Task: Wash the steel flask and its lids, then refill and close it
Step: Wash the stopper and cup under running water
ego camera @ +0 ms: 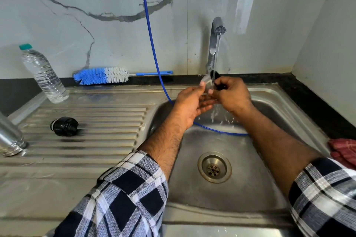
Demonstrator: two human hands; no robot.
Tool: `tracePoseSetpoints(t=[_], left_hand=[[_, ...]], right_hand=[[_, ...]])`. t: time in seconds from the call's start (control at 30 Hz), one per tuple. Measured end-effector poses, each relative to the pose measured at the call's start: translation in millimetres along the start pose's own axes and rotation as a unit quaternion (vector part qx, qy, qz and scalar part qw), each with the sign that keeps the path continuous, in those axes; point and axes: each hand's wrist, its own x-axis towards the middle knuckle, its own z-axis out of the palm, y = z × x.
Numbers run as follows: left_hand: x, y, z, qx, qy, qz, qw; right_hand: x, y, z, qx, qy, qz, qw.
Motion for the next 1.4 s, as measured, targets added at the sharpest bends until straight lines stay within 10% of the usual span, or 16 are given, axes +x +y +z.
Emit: tracePoseSetpoints(t=[0.2,0.57,0.7,0.83,1.1,1.3,1.4], left_hand=[[2,-3,-4,-0.084,-0.049,0.017,0.995],[17,-1,-19,-0.022,-0.116,0.144,0.982],[21,0,-19,-0.035,-0.026,0.075,0.996],[21,1,-20,-0.028,0.000,-0.001,1.000],[11,-5,-7,-0.002,-0.055,-0.076,0.996],[12,-10,0,-0.017,-0.052,-0.106,0.993],[13,-12,-2,-0.052,-0.048,-0.098,0.993]], right_hand=[[-5,1,-5,-0.042,-0.104,-0.086,0.990],[-13,-21,-16,0.414,-0.240,0.113,0.870],[-16,-29,-8,0.058,-0.218,-0.019,0.974],[-21,-30,-9,-0.363,-0.146,-0.141,0.909],[-24,-24,-25,0.012,-0.258,-0.012,0.966],[-18,-31,-33,-0.410,-0.174,-0.101,0.889],[-25,-30,-21,-0.323,-0.206,-0.102,0.918]])
